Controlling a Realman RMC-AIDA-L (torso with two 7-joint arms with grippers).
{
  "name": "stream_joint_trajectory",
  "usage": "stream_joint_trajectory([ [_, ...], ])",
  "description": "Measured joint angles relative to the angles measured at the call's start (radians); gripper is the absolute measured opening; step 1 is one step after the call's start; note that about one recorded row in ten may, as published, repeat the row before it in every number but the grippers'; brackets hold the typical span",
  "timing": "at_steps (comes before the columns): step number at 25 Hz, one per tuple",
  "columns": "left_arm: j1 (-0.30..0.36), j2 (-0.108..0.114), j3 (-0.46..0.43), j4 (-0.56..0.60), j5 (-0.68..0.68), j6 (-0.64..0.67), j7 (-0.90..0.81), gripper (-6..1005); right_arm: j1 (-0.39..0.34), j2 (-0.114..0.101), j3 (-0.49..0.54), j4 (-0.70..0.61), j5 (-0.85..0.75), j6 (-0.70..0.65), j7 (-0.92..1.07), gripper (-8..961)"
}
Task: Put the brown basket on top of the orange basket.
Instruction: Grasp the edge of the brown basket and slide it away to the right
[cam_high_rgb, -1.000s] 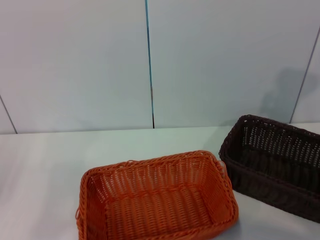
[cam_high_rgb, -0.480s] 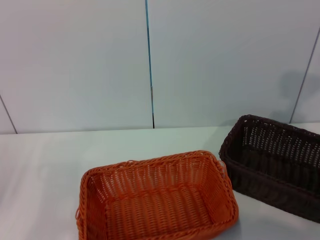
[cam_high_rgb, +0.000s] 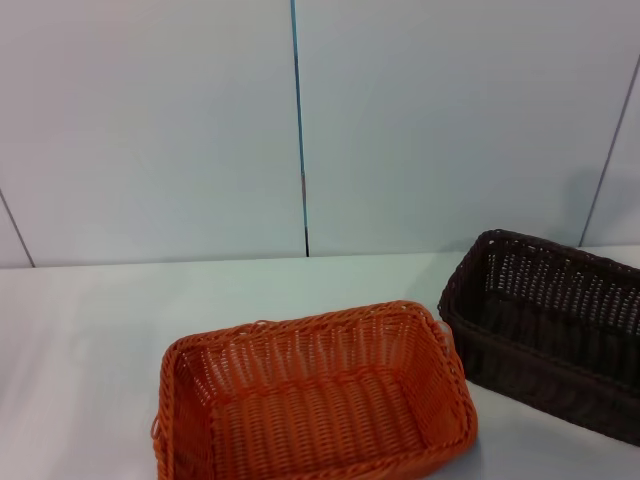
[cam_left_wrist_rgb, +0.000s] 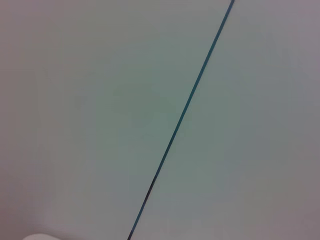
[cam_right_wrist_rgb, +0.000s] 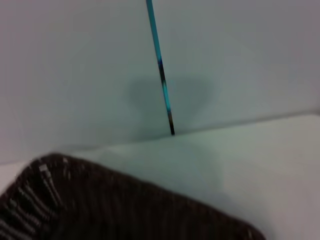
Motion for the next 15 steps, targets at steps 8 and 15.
stream_joint_trajectory([
  [8, 0.005, 0.002, -0.007, 0.0, 0.014, -0.001, 0.001, 898, -0.004, -0.004, 0.002, -0.125, -0.064, 0.026, -0.014, 626],
  [15, 0.018, 0.003, -0.008, 0.0, 0.014, -0.002, 0.012, 897, -0.034, 0.013, -0.005, -0.161, -0.067, 0.106, -0.017, 617],
])
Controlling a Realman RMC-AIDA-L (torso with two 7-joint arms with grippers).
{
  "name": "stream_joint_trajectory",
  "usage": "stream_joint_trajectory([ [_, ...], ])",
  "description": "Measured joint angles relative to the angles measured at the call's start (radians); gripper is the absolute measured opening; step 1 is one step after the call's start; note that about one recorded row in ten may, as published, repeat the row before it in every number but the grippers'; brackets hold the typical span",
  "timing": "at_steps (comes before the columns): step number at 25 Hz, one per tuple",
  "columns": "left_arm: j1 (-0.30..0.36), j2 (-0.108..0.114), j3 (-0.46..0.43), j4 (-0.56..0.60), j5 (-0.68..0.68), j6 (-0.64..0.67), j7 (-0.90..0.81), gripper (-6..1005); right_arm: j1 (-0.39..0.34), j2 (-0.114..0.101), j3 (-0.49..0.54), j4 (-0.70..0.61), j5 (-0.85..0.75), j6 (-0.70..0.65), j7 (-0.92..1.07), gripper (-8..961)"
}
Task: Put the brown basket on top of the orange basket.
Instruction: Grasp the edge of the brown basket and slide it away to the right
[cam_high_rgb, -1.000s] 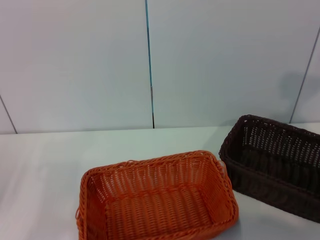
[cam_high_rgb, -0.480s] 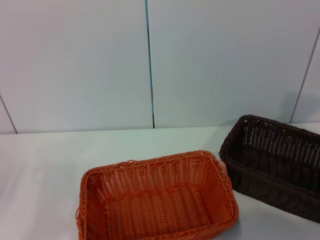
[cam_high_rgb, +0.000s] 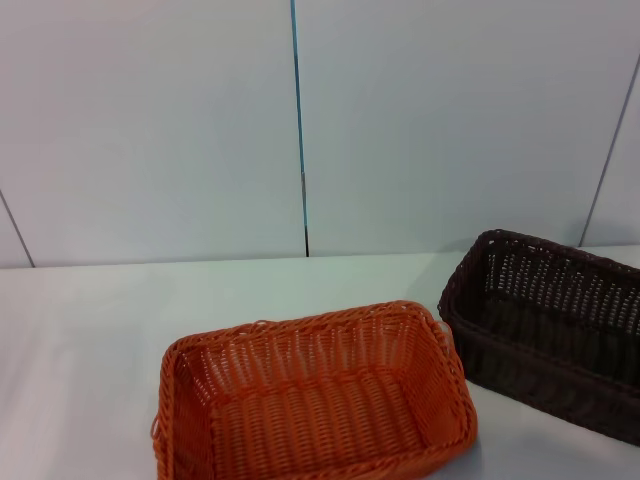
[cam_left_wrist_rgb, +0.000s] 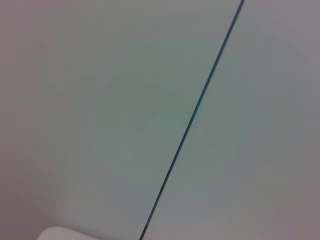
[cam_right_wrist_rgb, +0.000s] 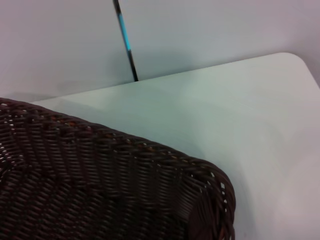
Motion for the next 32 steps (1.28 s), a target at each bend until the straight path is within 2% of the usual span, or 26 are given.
stream_joint_trajectory([
  [9, 0.012, -0.007, -0.003, -0.001, 0.0, 0.003, 0.001, 897, -0.002, 0.029, -0.004, -0.106, 0.002, 0.127, -0.025, 607],
  [13, 0.013, -0.008, -0.003, -0.001, 0.0, 0.003, 0.001, 898, 0.001, 0.039, -0.005, -0.122, 0.003, 0.145, -0.032, 602],
  [14, 0.013, -0.009, -0.003, -0.001, 0.0, 0.003, 0.001, 898, 0.001, 0.048, -0.005, -0.125, 0.005, 0.159, -0.035, 601],
  [19, 0.012, -0.009, -0.003, -0.002, -0.002, -0.001, 0.001, 898, -0.003, 0.067, -0.006, -0.128, 0.004, 0.202, -0.045, 595],
  [32, 0.015, -0.009, -0.004, -0.004, -0.002, -0.012, 0.0, 898, 0.005, 0.07, -0.006, -0.196, -0.001, 0.24, -0.06, 588],
])
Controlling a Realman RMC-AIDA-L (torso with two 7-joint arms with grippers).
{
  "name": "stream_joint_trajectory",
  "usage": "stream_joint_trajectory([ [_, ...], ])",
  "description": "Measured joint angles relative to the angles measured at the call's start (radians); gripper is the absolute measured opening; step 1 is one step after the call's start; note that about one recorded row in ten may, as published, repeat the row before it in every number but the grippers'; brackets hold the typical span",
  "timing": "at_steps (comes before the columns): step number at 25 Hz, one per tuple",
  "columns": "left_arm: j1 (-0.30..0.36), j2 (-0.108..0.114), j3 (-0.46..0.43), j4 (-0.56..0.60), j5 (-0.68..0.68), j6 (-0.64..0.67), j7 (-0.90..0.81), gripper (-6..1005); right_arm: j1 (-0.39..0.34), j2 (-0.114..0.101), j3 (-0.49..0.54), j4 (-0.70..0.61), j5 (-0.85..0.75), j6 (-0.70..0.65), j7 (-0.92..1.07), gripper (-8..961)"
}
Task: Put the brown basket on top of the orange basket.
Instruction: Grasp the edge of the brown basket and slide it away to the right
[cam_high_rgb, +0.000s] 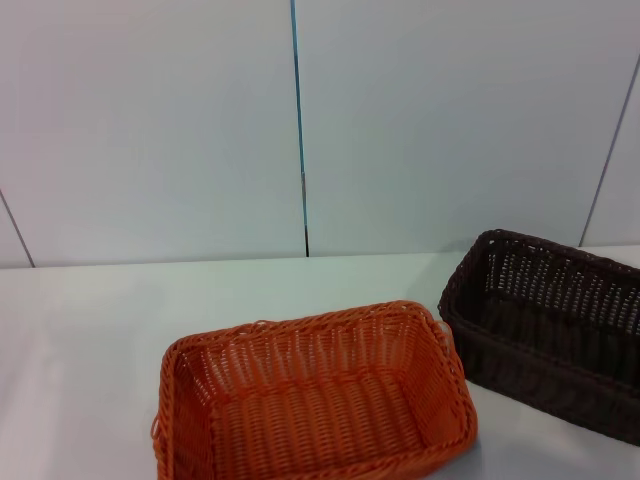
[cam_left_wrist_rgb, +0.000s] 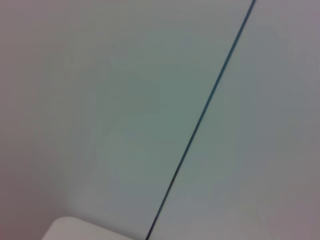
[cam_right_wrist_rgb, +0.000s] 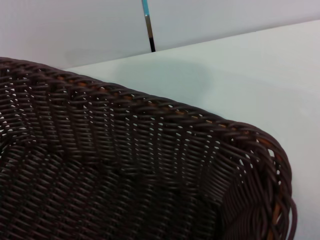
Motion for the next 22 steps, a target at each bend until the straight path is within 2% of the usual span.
stream_joint_trajectory([
  [21, -0.001, 0.008, -0.002, -0.024, 0.0, -0.016, 0.001, 894, -0.001, 0.0, -0.014, -0.052, 0.0, 0.066, 0.0, 563],
  [22, 0.0, 0.008, -0.002, -0.024, 0.0, -0.017, 0.002, 894, -0.001, 0.0, -0.014, -0.056, 0.0, 0.074, -0.001, 522],
])
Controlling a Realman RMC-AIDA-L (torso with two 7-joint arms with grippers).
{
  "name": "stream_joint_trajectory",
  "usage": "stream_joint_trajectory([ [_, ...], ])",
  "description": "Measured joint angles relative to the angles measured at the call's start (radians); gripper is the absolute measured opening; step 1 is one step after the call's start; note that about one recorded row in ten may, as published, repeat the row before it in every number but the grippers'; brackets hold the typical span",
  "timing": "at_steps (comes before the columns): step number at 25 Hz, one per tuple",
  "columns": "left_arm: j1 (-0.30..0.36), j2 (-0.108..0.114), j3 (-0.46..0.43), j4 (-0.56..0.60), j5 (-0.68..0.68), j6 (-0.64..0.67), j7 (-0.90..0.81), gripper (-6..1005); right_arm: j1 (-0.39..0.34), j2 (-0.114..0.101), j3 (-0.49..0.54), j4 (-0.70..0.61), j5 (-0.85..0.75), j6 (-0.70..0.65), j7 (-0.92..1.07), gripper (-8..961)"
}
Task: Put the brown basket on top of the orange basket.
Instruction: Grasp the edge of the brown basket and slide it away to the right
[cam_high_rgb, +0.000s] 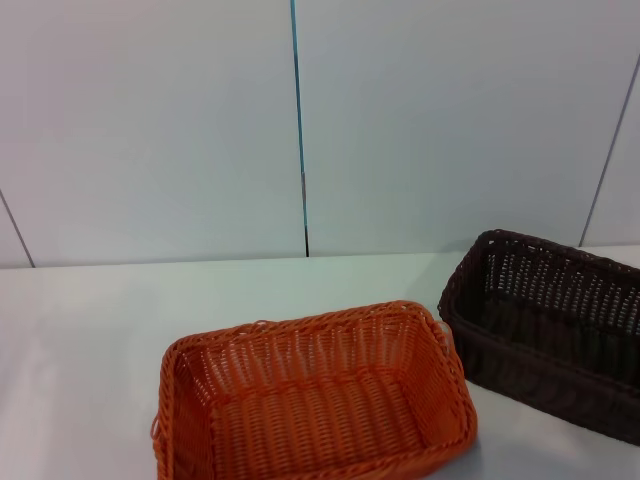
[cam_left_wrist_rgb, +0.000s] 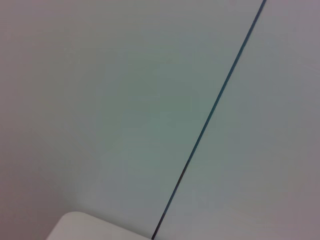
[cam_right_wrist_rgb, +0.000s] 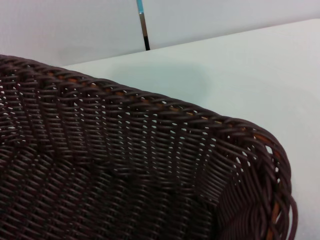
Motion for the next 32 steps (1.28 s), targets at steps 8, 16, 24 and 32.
stream_joint_trajectory([
  [8, 0.006, -0.003, -0.007, 0.0, -0.001, -0.002, 0.0, 893, 0.002, 0.0, 0.0, -0.015, 0.0, 0.021, 0.0, 218],
  [16, 0.006, -0.005, -0.014, 0.001, -0.002, -0.002, 0.0, 893, 0.003, 0.0, 0.0, -0.024, 0.0, 0.028, 0.0, 215],
  [24, 0.006, -0.005, -0.014, 0.0, -0.005, -0.001, 0.0, 892, 0.001, 0.0, 0.0, -0.045, 0.0, 0.049, 0.0, 204],
  [32, 0.006, -0.006, -0.014, -0.001, -0.007, -0.001, 0.0, 892, -0.001, -0.001, 0.0, -0.051, -0.001, 0.055, 0.002, 191],
])
